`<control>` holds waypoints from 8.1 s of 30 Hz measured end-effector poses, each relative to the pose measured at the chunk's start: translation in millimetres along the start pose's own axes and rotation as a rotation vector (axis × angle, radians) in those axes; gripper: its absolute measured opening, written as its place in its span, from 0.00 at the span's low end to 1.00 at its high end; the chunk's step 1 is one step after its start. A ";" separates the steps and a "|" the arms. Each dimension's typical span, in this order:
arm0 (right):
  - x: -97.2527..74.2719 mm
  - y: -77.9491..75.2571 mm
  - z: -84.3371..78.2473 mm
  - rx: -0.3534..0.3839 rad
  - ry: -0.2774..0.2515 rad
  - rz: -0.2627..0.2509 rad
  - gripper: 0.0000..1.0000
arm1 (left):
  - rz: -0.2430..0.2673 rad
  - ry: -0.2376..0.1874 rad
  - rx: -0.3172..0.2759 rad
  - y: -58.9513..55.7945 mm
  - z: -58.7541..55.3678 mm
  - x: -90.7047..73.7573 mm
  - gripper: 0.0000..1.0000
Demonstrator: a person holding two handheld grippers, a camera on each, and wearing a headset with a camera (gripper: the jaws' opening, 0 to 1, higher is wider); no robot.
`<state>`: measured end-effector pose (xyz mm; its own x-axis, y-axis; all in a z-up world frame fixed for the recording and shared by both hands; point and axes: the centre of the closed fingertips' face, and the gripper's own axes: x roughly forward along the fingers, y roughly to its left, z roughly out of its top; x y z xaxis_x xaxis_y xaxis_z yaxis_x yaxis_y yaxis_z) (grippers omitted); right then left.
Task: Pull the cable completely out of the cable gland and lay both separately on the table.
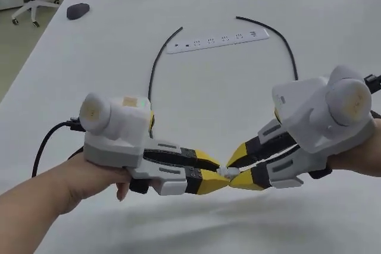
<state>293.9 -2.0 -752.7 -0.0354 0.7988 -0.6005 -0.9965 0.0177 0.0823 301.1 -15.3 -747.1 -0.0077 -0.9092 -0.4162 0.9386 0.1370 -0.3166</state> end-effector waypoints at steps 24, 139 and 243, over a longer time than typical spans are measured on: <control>-4.5 -3.3 2.0 -0.118 0.041 -0.119 0.07 | 0.055 -0.032 -0.139 6.5 5.0 0.2 0.15; -108.8 -16.7 -121.6 0.140 0.308 -0.430 0.00 | 0.247 -0.062 0.039 -14.6 0.1 -29.4 0.15; -119.2 -18.8 -144.1 0.260 0.306 -0.498 0.23 | 0.312 -0.071 0.111 -1.9 -0.8 -63.9 0.15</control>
<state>305.8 -184.1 -797.3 0.3685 0.4505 -0.8132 -0.8496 0.5182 -0.0980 299.5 42.9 -720.7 0.3065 -0.8557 -0.4170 0.9237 0.3732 -0.0868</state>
